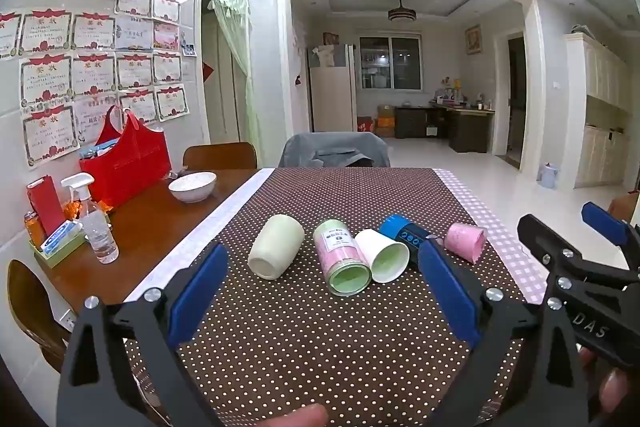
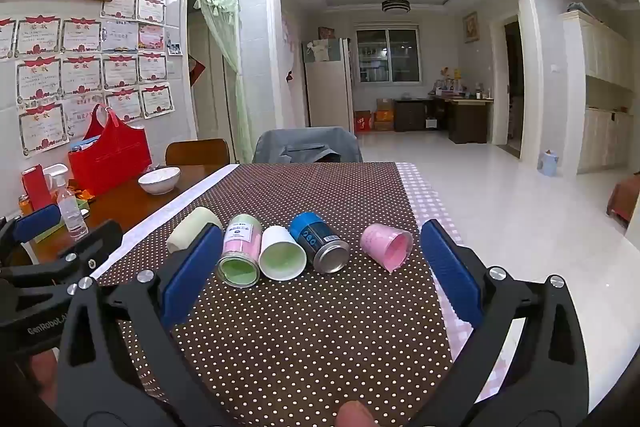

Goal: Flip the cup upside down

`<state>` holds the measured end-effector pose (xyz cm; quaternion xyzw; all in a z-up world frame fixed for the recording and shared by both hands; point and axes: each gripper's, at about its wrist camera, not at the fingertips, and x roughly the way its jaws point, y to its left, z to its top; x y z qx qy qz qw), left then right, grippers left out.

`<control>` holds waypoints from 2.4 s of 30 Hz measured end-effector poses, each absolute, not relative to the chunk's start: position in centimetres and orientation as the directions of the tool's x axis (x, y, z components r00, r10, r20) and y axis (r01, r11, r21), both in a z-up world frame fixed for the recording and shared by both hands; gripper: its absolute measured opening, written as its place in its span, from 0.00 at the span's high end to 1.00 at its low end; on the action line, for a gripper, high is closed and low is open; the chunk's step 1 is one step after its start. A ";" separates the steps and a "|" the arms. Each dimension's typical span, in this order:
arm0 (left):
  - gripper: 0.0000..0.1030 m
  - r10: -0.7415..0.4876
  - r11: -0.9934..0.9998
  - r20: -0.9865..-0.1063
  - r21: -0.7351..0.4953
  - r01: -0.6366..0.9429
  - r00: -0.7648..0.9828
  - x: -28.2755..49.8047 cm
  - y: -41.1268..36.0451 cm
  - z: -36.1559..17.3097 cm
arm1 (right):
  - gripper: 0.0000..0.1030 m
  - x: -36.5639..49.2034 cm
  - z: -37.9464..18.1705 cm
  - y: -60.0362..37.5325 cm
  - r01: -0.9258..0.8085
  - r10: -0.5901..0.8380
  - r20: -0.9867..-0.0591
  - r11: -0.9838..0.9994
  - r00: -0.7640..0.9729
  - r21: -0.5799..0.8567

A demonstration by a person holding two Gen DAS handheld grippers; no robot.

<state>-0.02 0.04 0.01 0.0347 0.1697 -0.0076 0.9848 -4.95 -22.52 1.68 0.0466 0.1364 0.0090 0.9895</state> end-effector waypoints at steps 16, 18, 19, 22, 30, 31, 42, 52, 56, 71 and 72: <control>0.08 0.002 0.998 -0.341 0.060 0.020 0.940 0.2 0.4 0.2 | 0.06 -5.3 2.0 -21.9 -0.009 0.033 -0.260 0.996 0.965 0.094; 0.08 0.001 0.998 -0.340 0.056 0.020 0.940 0.2 0.5 0.2 | 0.06 -5.0 2.1 -22.1 -0.011 0.035 -0.258 0.996 0.965 0.092; 0.08 -0.001 0.998 -0.339 0.054 0.020 0.941 0.2 0.5 0.2 | 0.06 -5.1 2.2 -22.1 -0.012 0.035 -0.257 0.996 0.966 0.089; 0.08 -0.005 0.998 -0.336 0.051 0.023 0.942 0.2 0.8 0.2 | 0.06 -5.0 2.6 -22.1 -0.017 0.038 -0.253 0.996 0.967 0.084; 0.08 0.016 0.999 -0.320 0.040 -0.004 0.947 0.2 1.7 0.6 | 0.06 -4.6 2.7 -21.4 -0.020 0.038 -0.250 0.997 0.968 0.073; 0.08 0.017 0.999 -0.320 0.038 -0.005 0.947 0.2 1.7 0.6 | 0.06 -4.6 2.7 -21.4 -0.020 0.038 -0.251 0.997 0.967 0.073; 0.08 0.018 0.999 -0.318 0.038 -0.006 0.948 0.1 1.8 0.6 | 0.06 -4.6 2.6 -21.4 -0.019 0.038 -0.252 0.997 0.967 0.076; 0.08 0.012 0.999 -0.320 0.040 0.001 0.947 0.0 1.7 0.7 | 0.06 -4.6 2.7 -21.4 -0.019 0.038 -0.252 0.997 0.967 0.076; 0.08 0.012 0.999 -0.319 0.040 0.001 0.948 0.0 1.7 0.7 | 0.06 -4.5 2.7 -21.5 -0.021 0.039 -0.251 0.997 0.967 0.075; 0.08 0.005 0.999 -0.332 0.041 0.009 0.943 0.2 1.6 0.6 | 0.06 -4.2 2.7 -21.4 -0.023 0.040 -0.252 0.997 0.967 0.072; 0.08 0.005 0.999 -0.334 0.042 0.010 0.942 0.3 1.5 0.5 | 0.06 -4.2 2.7 -21.4 -0.023 0.041 -0.252 0.997 0.967 0.072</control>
